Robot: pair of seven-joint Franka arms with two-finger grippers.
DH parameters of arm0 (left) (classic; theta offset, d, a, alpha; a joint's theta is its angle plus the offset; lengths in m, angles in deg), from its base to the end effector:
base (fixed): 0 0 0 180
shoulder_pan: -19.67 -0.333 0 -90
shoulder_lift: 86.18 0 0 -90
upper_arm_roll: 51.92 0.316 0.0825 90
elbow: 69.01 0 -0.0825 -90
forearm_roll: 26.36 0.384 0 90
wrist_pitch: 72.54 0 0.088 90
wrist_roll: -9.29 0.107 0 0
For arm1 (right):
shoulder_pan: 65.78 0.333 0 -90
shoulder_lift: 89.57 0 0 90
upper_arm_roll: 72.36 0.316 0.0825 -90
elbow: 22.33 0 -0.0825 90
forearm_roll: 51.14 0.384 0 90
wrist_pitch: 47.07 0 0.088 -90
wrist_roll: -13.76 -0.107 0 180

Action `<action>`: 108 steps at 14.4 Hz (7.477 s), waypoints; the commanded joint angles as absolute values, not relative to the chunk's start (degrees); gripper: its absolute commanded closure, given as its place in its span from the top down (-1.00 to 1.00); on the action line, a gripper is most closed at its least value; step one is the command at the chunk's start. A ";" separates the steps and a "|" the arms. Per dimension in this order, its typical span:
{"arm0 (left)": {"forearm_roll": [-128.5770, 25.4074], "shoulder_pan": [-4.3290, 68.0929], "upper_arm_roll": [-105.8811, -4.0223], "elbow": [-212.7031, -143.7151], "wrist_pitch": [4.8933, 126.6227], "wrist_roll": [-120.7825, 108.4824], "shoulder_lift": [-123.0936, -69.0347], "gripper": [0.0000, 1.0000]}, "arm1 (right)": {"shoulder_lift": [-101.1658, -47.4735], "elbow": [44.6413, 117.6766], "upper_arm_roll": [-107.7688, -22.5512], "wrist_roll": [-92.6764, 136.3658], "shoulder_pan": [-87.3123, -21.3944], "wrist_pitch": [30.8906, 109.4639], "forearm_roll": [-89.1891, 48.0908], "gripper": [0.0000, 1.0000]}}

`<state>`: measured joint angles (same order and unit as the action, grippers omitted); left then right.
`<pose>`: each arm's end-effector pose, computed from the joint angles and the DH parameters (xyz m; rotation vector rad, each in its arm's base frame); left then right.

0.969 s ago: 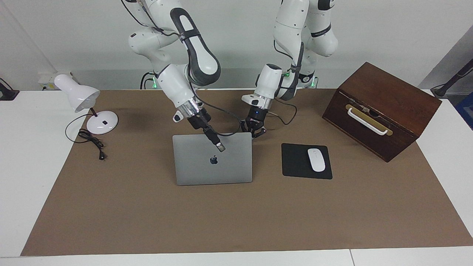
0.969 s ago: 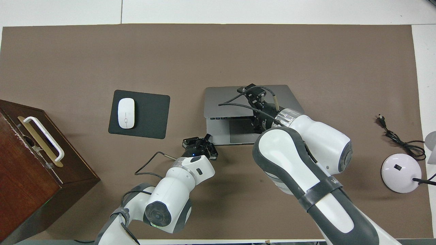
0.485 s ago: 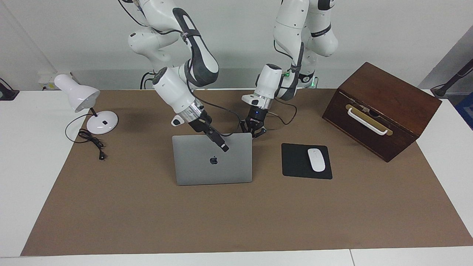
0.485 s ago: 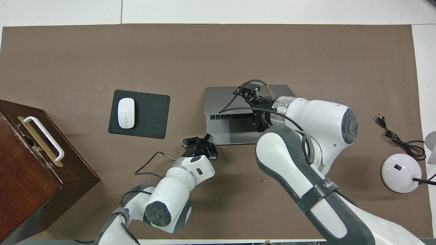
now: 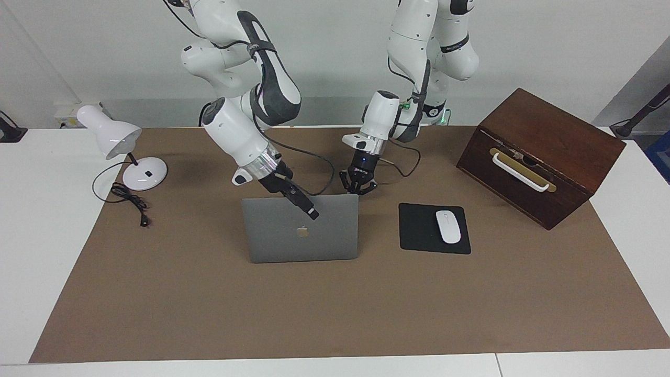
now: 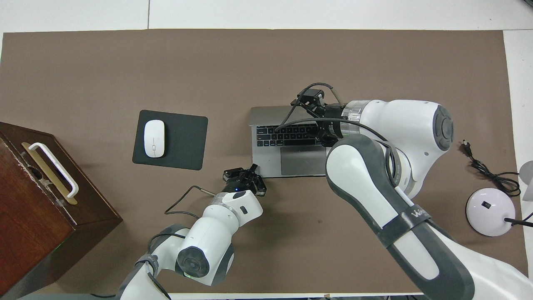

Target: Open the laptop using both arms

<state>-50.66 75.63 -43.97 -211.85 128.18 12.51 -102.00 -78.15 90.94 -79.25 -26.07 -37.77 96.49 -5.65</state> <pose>0.3777 -0.3458 0.2657 2.6558 -0.6213 0.9771 0.5816 0.2225 0.4021 -2.2673 1.0863 0.0056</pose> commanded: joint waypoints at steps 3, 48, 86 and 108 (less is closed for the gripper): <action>-52.20 77.41 -44.19 -210.87 128.29 12.90 -104.64 -1.00 | -74.99 85.17 -79.13 -26.76 -40.55 91.54 -9.92 0.92; -52.20 77.41 -44.19 -210.95 128.29 12.90 -104.64 -1.00 | -65.84 68.11 -78.95 -22.98 -47.23 79.93 -23.37 1.00; -57.38 71.44 -43.57 -208.41 114.44 15.52 -92.96 -1.00 | -69.00 58.09 -79.04 -21.49 -51.01 57.70 -30.22 1.00; -32.52 39.45 -43.31 -175.11 31.29 26.25 -75.63 -1.00 | -84.90 58.17 -79.66 12.43 -56.98 38.54 -50.08 1.00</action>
<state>-34.97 41.85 -42.85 -179.57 37.79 24.22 -75.25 -81.90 56.74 -80.27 8.95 -55.39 40.08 -48.20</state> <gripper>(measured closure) 0.991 0.000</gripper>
